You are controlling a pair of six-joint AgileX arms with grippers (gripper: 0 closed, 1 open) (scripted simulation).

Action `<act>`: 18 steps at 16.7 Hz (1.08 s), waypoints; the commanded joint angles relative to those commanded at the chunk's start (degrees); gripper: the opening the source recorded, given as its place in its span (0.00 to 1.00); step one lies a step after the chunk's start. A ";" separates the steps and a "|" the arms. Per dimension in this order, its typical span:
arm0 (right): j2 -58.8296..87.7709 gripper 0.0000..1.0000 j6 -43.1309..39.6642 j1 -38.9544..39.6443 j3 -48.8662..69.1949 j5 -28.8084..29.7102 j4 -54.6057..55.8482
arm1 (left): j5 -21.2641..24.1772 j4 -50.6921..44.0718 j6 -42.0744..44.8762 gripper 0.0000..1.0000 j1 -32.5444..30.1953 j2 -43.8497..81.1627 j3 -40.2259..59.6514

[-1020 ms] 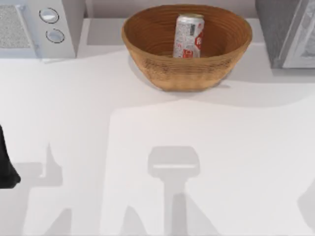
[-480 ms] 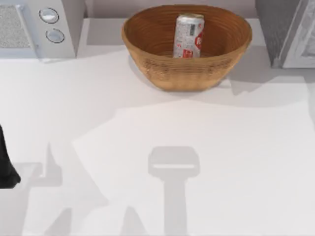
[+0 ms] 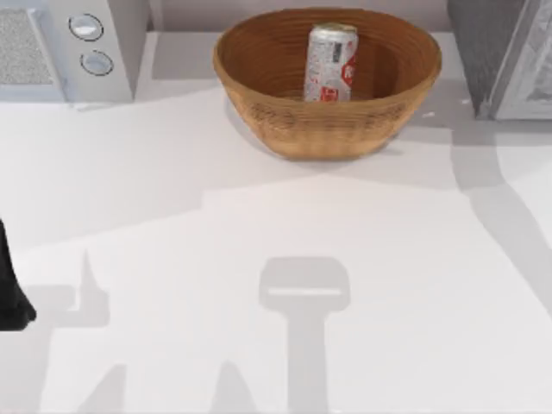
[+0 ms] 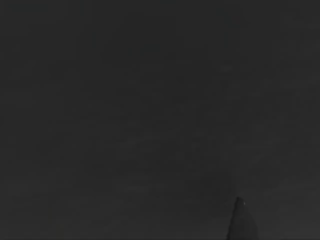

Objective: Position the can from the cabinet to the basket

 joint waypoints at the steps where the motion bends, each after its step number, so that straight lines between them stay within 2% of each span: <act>1: -0.18 1.00 -0.01 1.10 -0.20 1.10 -0.02 | 0.00 0.00 0.00 1.00 0.00 0.00 0.00; 7: -1.33 1.00 -0.74 0.08 0.40 2.53 -0.34 | 0.00 0.00 0.00 1.00 0.00 0.00 0.00; 13: 6.49 1.00 -0.64 -4.21 5.81 -1.63 1.96 | 0.00 0.00 0.00 1.00 0.00 0.00 0.00; 18: 5.87 1.00 -0.74 -4.12 5.68 -1.81 2.10 | 0.00 0.00 0.00 1.00 0.00 0.00 0.00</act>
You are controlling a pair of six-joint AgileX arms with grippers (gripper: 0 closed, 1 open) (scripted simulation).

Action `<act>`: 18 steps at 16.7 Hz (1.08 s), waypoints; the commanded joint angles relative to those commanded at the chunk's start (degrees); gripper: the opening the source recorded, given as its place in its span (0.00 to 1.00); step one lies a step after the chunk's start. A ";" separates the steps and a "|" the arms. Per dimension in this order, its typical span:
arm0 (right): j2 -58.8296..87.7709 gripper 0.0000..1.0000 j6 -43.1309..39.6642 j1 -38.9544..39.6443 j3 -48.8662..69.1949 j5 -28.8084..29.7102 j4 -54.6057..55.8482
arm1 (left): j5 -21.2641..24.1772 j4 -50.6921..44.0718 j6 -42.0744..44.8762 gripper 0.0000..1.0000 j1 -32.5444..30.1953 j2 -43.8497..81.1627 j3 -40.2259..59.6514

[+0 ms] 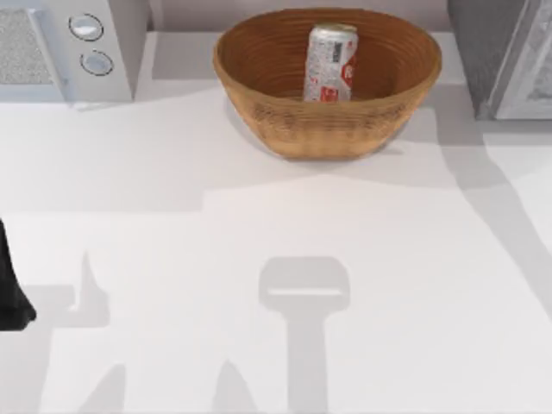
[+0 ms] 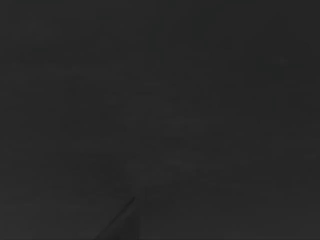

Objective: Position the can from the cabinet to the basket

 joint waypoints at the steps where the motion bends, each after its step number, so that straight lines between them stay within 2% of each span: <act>1: -0.43 1.00 0.00 -0.11 -0.58 -0.15 0.18 | 0.00 0.00 0.00 1.00 0.00 0.00 0.00; 4: -4.67 1.00 -0.07 -1.18 -5.85 -1.42 1.59 | 0.00 0.00 0.00 1.00 0.00 0.00 0.00; 8: -16.53 1.00 -0.24 -4.02 -21.12 -4.58 4.87 | 0.00 0.00 0.00 1.00 0.00 0.00 0.00; 18: -59.16 1.00 -0.41 -14.42 -81.40 -16.42 16.76 | 0.00 0.00 0.00 1.00 0.00 0.00 0.00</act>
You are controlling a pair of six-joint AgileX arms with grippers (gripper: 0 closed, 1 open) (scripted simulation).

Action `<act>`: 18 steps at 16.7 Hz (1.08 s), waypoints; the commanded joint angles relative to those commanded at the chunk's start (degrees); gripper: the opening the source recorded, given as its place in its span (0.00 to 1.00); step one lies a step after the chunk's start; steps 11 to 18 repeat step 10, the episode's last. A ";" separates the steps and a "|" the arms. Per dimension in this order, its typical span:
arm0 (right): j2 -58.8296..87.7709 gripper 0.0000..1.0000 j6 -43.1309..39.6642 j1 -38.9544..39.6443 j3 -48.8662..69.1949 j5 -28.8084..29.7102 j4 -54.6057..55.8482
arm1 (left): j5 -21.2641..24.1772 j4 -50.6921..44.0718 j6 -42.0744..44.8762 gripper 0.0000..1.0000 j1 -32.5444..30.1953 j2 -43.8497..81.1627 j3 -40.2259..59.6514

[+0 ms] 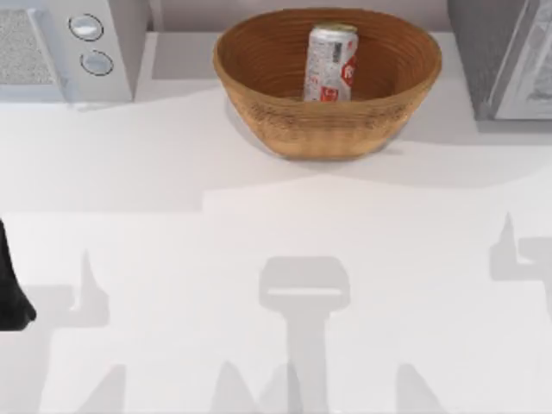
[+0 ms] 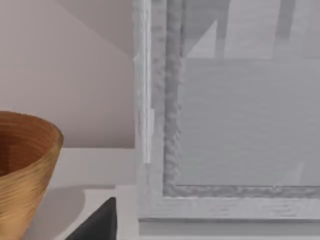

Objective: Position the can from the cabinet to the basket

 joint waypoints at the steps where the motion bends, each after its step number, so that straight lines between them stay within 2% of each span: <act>1: -4.08 1.00 0.00 -0.96 -4.96 -1.13 1.14 | 0.00 0.00 0.00 1.00 0.00 0.00 0.00; 4: -14.46 1.00 0.02 -3.45 -16.31 -4.07 4.11 | 0.00 0.00 0.00 1.00 0.00 0.00 0.00; 7: -20.13 1.00 0.02 -4.96 -22.25 -5.87 5.92 | 0.00 0.00 0.00 1.00 0.00 0.00 0.00; 18: -21.01 1.00 0.01 -5.22 -23.18 -6.18 6.23 | 0.00 0.00 0.00 1.00 0.00 0.00 0.00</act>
